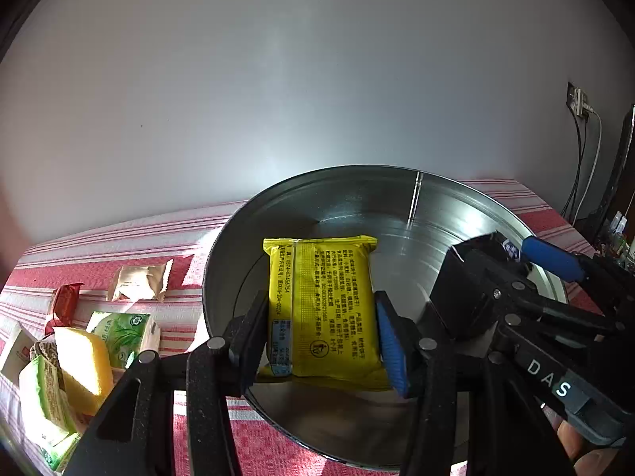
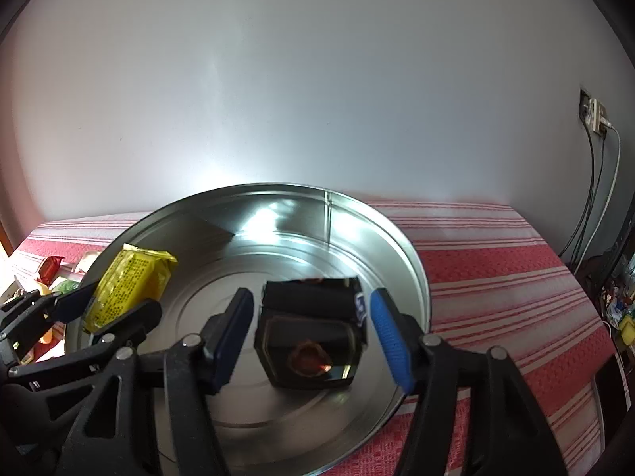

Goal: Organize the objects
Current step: 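Drop the yellow pack and black tea box into the blue tin, opening both tools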

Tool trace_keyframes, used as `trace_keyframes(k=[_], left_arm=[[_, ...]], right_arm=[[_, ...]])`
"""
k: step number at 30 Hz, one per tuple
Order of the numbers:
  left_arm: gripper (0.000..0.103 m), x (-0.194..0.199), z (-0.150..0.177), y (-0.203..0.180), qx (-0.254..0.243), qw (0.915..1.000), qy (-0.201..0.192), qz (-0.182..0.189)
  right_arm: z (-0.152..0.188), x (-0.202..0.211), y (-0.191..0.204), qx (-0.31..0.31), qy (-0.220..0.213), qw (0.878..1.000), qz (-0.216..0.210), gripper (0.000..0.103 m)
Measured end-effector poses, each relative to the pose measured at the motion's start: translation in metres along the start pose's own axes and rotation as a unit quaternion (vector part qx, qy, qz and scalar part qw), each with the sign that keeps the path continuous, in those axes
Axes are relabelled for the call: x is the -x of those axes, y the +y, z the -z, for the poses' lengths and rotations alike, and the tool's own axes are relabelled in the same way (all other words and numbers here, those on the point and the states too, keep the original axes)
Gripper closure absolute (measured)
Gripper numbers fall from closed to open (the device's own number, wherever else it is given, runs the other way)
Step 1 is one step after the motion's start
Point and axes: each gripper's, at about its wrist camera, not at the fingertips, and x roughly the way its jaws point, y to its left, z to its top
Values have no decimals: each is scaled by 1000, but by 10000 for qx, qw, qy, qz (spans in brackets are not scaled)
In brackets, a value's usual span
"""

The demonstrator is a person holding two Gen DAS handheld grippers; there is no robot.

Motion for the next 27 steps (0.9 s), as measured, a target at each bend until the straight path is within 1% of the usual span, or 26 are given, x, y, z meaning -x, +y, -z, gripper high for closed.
trace_keyframes(k=[1,2,3,4,5,6,7,9,11,15,16,19,21,23,25,27], left_arm=[[48,1,-1,3,-11,10000,-32,-51],[43,5,-2,4,-26,9999,-94,-107],[40,5,-4,12,-14,9996,-192,-207],[30,9,-5,15,28,9990,-301,-314],[22,19,-2,18,83,9983,-422,-403],[20,24,-2,21,122,9977,-511,-430],[18,16,-8,33,148,9974,-571,-417],[18,20,-7,36,161,9970,-635,-416],[18,20,-7,36,130,9966,-660,-475],[18,18,-3,29,92,9962,-628,-602],[18,20,-2,32,116,9959,-648,-628],[18,29,2,44,241,9929,-805,-836],[18,33,4,52,339,9913,-870,-923],[18,34,7,58,437,9905,-867,-975],[18,37,11,64,495,9899,-843,-1029],[18,40,14,67,486,9897,-807,-1075]], right_arm=[[-3,4,2,-23,-35,10000,74,28],[-3,6,1,-69,-84,9999,117,25],[-4,9,-2,-143,-146,9997,125,19],[-4,13,-5,-241,-218,9994,123,14],[-4,16,-9,-357,-291,9989,115,11],[-4,18,-15,-481,-360,9982,85,6],[-4,16,-25,-608,-426,9972,52,3],[-5,18,-31,-810,-497,9955,10,3],[-10,17,-36,-953,-471,9943,-66,3],[-8,13,-41,-1184,-362,9921,-214,3],[-7,13,-43,-1226,-368,9915,-223,3],[-6,21,-54,-1440,-574,9879,-43,3],[-5,32,-66,-1705,-823,9819,84,3],[-4,39,-75,-1894,-1002,9762,322,3],[-3,42,-80,-1979,-1055,9734,458,3],[-2,41,-81,-2004,-1040,9729,494,3]])
